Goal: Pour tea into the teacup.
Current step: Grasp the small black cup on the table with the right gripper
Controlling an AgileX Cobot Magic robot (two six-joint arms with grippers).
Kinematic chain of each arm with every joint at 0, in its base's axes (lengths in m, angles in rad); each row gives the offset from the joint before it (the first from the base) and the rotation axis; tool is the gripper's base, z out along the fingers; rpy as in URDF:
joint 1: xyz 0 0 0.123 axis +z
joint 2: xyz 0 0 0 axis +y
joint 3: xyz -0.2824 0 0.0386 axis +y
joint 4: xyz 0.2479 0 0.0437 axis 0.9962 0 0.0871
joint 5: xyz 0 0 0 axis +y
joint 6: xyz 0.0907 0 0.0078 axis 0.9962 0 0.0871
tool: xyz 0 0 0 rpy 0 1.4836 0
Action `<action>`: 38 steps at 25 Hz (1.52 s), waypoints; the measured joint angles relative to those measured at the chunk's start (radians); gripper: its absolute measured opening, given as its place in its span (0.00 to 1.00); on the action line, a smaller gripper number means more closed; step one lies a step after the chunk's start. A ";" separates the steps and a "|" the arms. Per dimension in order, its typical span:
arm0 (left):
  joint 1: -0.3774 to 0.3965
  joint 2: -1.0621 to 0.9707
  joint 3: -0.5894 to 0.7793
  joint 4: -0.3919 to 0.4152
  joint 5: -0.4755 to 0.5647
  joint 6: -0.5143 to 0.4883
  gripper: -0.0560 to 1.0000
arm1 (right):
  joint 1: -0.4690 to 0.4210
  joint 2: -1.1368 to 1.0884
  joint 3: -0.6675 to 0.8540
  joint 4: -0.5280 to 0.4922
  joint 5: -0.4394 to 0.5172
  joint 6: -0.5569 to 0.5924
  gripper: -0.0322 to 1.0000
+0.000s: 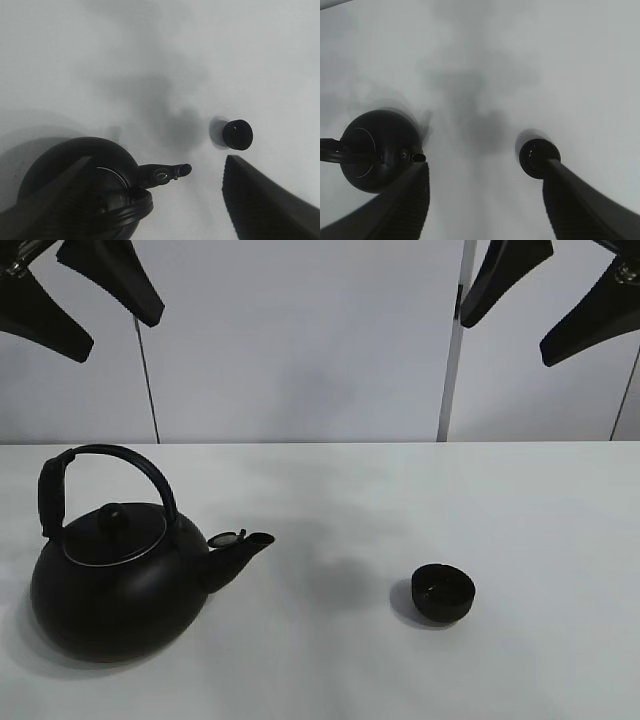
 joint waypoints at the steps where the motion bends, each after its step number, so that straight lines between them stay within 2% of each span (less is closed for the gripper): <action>1: 0.000 0.000 0.000 0.000 0.000 0.000 0.54 | 0.000 0.000 0.000 0.000 0.000 0.000 0.47; 6: 0.000 0.000 0.000 0.000 0.000 0.000 0.54 | 0.000 0.000 0.000 0.000 0.000 -0.005 0.47; 15: 0.000 0.000 0.000 0.000 0.000 0.000 0.54 | 0.000 0.000 0.000 0.000 0.008 -0.115 0.47; 20: 0.000 0.000 0.000 0.000 0.000 0.000 0.54 | 0.000 0.000 0.000 0.000 0.038 -0.204 0.56; 27: 0.000 0.000 0.000 0.000 0.000 0.000 0.54 | 0.001 0.027 -0.039 0.003 0.116 -0.241 0.57; 38: 0.000 0.000 0.000 0.000 -0.001 0.000 0.54 | 0.177 0.307 -0.290 -0.145 0.262 -0.132 0.57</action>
